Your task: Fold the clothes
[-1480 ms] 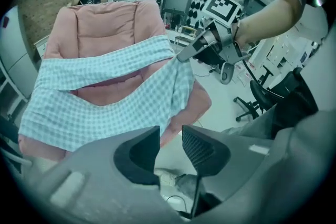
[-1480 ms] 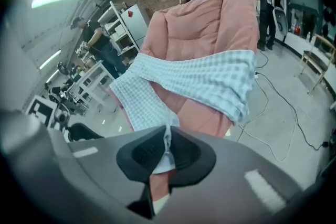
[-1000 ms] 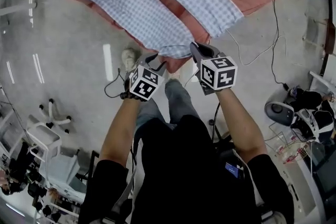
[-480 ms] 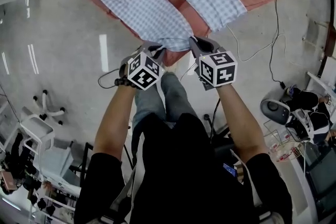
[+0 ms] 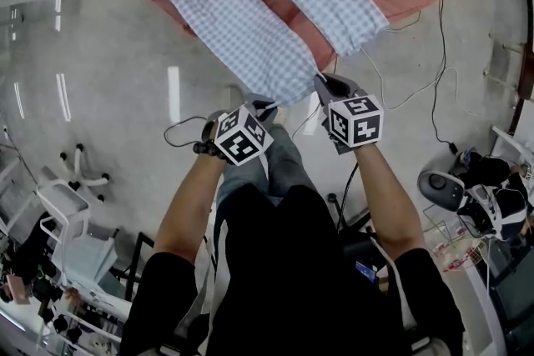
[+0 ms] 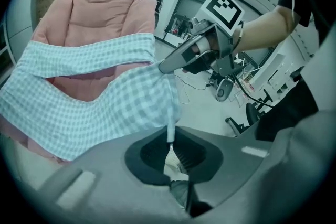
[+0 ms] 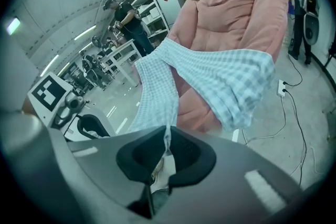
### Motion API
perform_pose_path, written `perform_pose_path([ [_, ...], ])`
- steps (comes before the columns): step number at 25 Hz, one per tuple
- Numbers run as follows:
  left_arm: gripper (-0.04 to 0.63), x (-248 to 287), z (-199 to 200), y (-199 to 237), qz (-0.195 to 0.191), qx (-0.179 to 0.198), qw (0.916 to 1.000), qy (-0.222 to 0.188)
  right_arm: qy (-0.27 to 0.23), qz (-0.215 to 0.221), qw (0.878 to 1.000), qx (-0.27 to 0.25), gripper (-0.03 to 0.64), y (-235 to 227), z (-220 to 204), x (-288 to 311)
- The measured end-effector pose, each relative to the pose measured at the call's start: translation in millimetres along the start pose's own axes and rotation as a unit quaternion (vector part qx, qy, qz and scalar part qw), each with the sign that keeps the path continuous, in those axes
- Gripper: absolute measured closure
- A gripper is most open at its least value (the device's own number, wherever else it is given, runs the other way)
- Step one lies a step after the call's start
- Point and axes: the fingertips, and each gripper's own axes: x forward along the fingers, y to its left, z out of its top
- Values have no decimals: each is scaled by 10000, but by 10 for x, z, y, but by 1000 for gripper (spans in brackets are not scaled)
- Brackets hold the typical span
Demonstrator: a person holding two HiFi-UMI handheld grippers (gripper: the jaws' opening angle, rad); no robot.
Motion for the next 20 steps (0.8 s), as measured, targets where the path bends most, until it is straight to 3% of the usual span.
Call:
perform_pose_path([
  [12, 575, -91, 22, -573, -31, 299, 9995, 37, 49, -5, 9998, -213, 595, 53, -383, -384],
  [20, 575, -57, 267, -1105, -675, 785, 9945, 172, 61, -92, 9999, -49, 595, -108, -622, -695],
])
